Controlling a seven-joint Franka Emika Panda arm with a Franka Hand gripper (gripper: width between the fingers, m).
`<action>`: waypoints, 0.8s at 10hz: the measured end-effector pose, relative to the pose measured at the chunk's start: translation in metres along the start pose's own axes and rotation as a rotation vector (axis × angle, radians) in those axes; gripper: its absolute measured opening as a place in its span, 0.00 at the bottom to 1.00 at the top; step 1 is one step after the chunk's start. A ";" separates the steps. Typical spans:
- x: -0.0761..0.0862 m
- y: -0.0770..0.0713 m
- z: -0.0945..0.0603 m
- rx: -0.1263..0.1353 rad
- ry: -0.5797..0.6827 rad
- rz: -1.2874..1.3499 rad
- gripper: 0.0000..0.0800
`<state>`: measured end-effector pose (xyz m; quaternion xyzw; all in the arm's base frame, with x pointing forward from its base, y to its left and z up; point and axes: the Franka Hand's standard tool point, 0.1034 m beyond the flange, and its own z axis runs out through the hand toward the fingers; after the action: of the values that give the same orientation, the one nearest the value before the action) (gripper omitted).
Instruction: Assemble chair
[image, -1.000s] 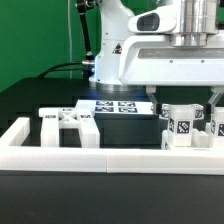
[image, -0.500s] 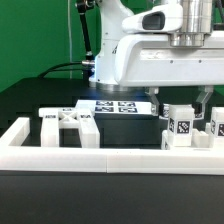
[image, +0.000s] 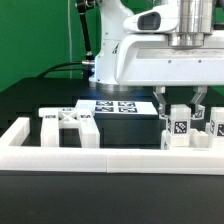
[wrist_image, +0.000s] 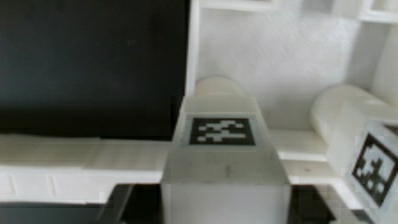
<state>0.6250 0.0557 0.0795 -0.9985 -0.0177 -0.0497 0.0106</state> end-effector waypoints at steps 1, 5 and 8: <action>0.000 0.000 0.000 0.000 0.000 0.030 0.36; -0.001 -0.005 0.002 -0.002 0.038 0.567 0.36; -0.002 -0.006 0.002 0.003 0.043 0.954 0.36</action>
Offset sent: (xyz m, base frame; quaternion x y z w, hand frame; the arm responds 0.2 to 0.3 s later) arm -0.0199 0.0070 -0.0151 -0.0269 -0.0007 0.3218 0.9464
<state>0.6233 0.0618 0.0775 -0.8939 0.4430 -0.0602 0.0342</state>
